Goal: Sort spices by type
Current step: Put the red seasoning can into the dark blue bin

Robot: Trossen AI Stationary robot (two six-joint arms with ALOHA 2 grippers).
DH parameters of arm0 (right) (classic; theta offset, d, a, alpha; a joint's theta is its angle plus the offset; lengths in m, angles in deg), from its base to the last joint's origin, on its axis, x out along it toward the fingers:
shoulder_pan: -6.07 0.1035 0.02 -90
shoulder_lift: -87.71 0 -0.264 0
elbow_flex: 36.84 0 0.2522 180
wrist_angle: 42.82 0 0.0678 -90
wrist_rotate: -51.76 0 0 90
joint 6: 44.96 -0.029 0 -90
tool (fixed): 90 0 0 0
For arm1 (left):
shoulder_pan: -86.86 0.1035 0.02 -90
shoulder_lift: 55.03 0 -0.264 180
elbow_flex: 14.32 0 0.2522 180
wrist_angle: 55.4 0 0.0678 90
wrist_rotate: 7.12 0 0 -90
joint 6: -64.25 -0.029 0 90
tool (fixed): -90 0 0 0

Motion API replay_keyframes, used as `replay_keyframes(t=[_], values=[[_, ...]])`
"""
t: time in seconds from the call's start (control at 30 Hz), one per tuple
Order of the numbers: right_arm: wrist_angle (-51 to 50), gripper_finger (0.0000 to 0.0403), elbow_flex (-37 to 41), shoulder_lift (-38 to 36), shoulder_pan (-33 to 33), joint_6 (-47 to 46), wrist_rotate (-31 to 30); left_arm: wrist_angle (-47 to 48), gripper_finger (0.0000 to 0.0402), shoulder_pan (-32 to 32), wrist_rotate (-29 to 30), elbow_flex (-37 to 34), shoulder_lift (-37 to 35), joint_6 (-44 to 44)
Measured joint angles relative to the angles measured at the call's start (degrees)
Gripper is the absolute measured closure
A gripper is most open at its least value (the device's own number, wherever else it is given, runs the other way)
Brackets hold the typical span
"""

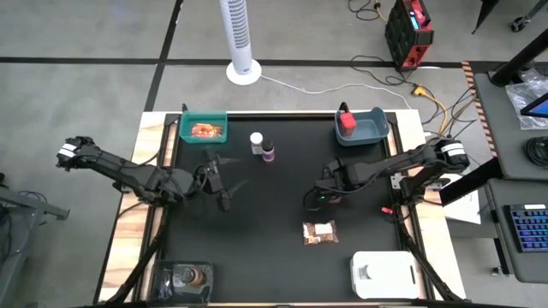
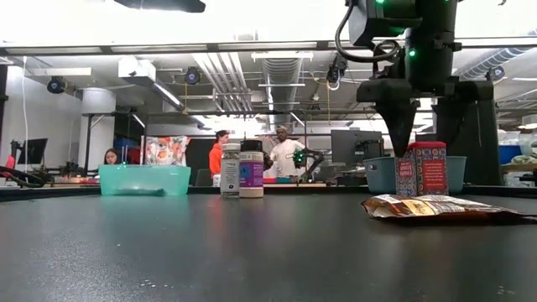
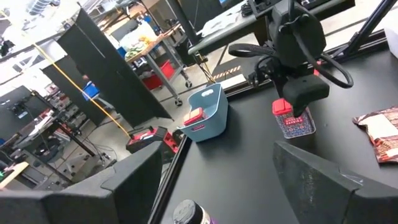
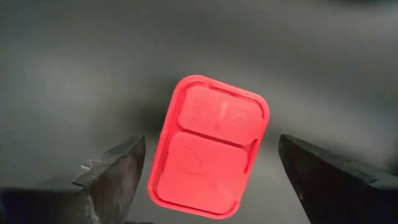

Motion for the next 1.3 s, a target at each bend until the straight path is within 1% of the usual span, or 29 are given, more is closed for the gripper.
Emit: replay_keyframes(t=[0.3, 0.37, 0.47, 0.5, 0.63, 0.73, 0.83, 0.97, 1.13, 1.3], values=[[3.57, 0.0124, 1.55, 1.16, -1.28, 2.52, 0.04, 0.05, 0.0116, 0.0, 0.0, -0.61, 0.04, 2.02], [4.18, 0.0146, 1.68, 1.48, -1.38, 2.68, 0.07, 0.1, 0.0116, 0.0, -0.01, -0.61, 0.04, 2.21], [4.41, 0.019, 1.76, 1.71, -1.47, 2.71, 0.09, 0.06, 0.0116, 0.0, 0.0, -0.61, 0.04, 2.37], [4.41, 0.0196, 1.78, 1.58, -1.47, 2.79, 0.13, 0.08, 0.0116, 0.0, 0.0, -0.61, 0.04, 2.37], [4.46, 0.0195, 1.64, 0.41, -1.47, 2.89, 0.35, 0.1, 0.0116, -0.02, 0.0, -0.61, 0.04, 2.61], [4.36, 0.0195, -0.29, -1.13, -1.47, 3.86, 0.37, 0.1, 0.0116, -0.02, 0.0, -0.61, 0.04, 2.61], [4.22, 0.0195, -4.25, -2.84, -1.47, 6.04, 0.33, 0.1, 0.0116, -0.02, -0.02, -0.61, 0.04, 2.46], [3.31, 0.0195, -11.88, -3.72, -2.99, 11.11, 0.02, 0.08, 0.0116, 0.04, -0.02, -0.61, 0.04, 2.17], [-1.54, 0.0195, -22.3, -3.32, -8.55, 20.33, -3.91, 0.08, 0.0116, 0.07, -0.02, -0.61, 0.04, 2.17], [-7.97, 0.0195, -29.82, -2.93, -18.16, 28.62, -9.49, -0.35, 0.0116, 0.07, -0.02, -0.61, 0.04, 2.34]])
